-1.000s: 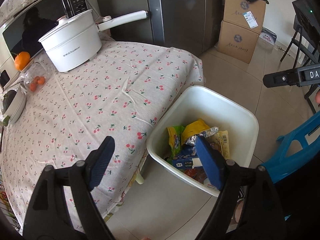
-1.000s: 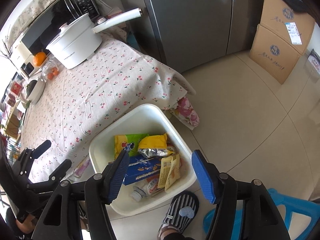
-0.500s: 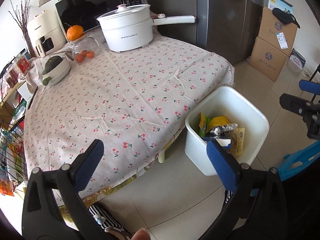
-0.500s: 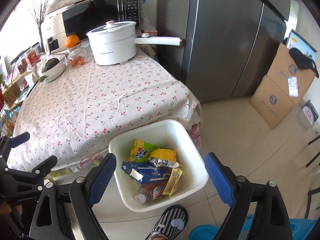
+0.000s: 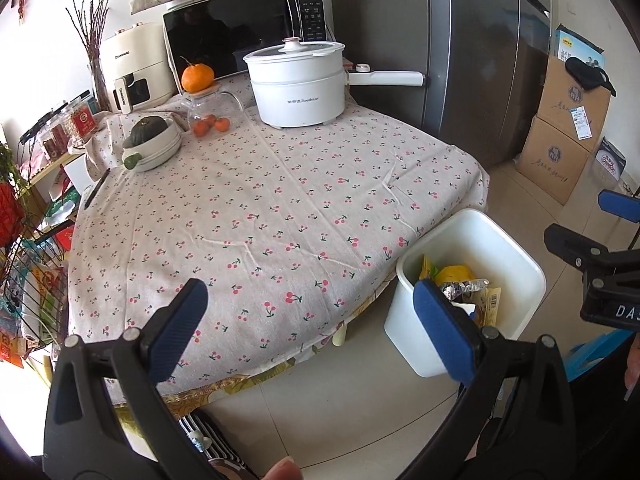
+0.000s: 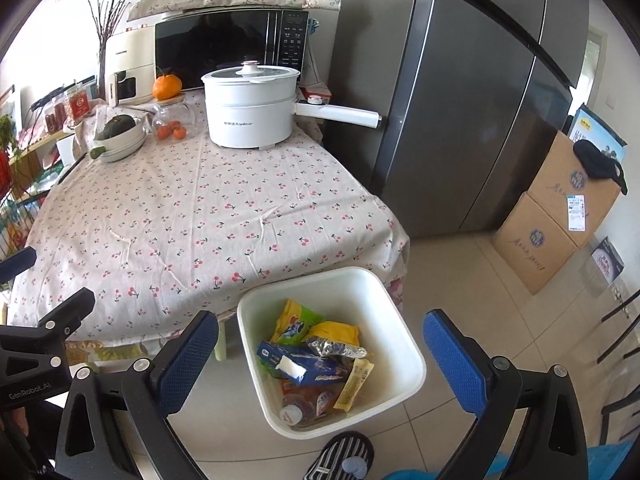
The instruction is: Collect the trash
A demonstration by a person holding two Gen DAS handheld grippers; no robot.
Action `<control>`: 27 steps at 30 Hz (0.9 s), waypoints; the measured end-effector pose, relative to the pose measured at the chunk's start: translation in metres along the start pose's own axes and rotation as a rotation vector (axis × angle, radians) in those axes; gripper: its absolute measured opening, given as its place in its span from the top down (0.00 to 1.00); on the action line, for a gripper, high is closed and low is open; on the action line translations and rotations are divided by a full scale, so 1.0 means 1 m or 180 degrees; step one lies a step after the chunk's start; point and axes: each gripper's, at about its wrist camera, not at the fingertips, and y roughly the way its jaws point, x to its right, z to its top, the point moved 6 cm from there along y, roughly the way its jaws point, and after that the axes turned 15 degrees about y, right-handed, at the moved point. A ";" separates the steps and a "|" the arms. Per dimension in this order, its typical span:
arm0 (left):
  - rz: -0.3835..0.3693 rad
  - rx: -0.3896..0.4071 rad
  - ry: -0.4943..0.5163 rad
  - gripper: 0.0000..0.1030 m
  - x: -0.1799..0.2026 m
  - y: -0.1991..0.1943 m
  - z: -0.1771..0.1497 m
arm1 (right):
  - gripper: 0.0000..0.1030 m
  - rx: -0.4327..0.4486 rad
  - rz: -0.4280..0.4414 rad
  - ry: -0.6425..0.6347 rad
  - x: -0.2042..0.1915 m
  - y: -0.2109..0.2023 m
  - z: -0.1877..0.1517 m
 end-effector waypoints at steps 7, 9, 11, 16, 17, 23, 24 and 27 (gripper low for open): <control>-0.0004 0.0015 0.0028 0.01 0.002 -0.002 -0.001 | 0.00 0.0027 -0.0026 -0.0004 -0.002 0.001 0.001; -0.0005 0.0011 0.0024 0.01 0.002 -0.002 -0.001 | 0.00 0.0026 -0.0028 0.0003 -0.002 0.001 0.001; -0.0017 0.0004 0.0015 0.01 0.002 -0.002 -0.001 | 0.00 0.0020 -0.0037 0.0012 -0.001 0.001 0.001; -0.0018 0.0011 0.0023 0.01 0.002 -0.002 -0.001 | 0.00 0.0007 -0.0036 0.0044 0.002 0.003 0.001; -0.0018 0.0011 0.0023 0.01 0.003 -0.003 -0.001 | 0.00 0.0011 -0.0039 0.0050 0.002 0.002 0.001; -0.0040 -0.0009 0.0016 0.01 0.003 -0.002 -0.002 | 0.00 0.0023 -0.0051 0.0067 0.004 0.002 0.002; -0.0044 -0.0012 0.0015 0.01 0.003 -0.002 -0.002 | 0.00 0.0023 -0.0051 0.0066 0.004 0.002 0.002; -0.0043 -0.0012 0.0011 0.01 0.003 -0.002 -0.002 | 0.00 0.0026 -0.0049 0.0066 0.004 0.002 0.002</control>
